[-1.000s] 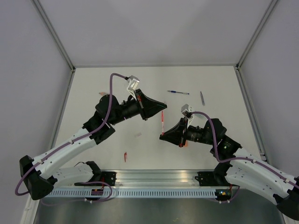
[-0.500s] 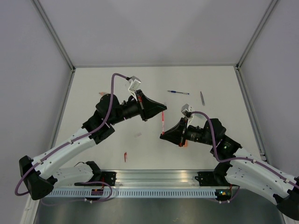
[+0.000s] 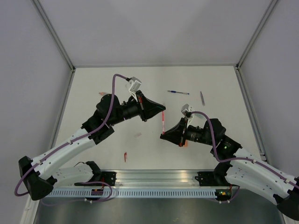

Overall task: Insert the pens into the pen caps
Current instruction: Insert the pen cap onto the pen.

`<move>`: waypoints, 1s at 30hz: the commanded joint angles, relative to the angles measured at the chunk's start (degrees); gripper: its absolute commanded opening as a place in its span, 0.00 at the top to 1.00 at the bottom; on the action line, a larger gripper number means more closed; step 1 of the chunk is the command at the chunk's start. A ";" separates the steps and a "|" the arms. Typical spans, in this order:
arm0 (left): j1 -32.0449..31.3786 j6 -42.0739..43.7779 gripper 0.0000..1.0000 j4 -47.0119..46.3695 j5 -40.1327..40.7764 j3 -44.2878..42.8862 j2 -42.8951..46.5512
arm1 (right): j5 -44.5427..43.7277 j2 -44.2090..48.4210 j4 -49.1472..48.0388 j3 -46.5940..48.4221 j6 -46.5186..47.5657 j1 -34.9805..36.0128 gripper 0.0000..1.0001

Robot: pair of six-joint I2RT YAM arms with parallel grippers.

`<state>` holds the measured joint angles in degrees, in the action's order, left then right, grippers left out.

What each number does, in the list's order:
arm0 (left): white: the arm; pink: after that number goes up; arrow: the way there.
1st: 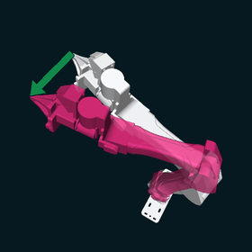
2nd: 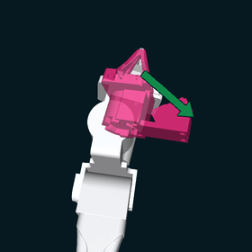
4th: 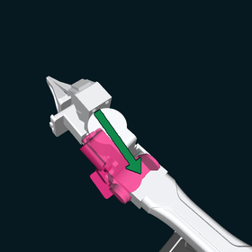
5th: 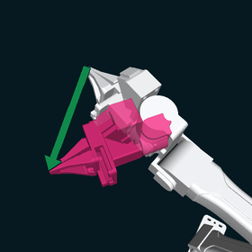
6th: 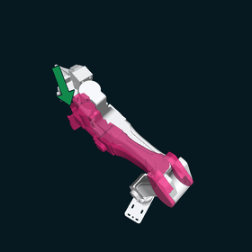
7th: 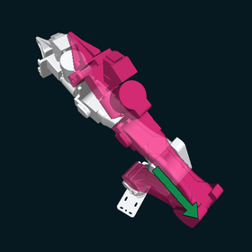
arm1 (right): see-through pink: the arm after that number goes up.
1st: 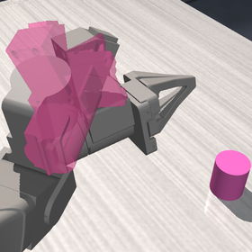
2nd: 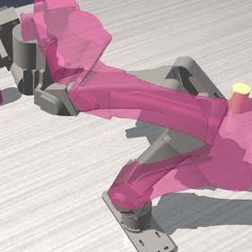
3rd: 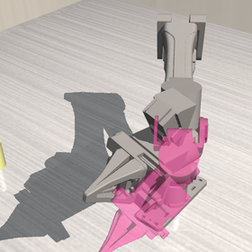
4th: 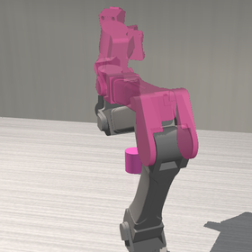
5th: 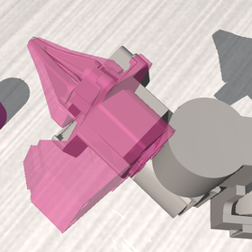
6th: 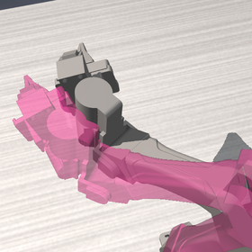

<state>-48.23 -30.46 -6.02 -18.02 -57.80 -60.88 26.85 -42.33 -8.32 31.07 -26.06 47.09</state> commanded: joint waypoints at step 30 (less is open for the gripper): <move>0.24 2.77 0.98 0.22 2.38 -1.62 2.61 | -1.19 0.31 -0.38 1.54 1.10 0.28 1.00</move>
<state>-48.23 -30.30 -5.65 -16.45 -58.35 -59.33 26.41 -42.68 -8.12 31.07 -26.04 47.09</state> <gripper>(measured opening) 0.044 0.031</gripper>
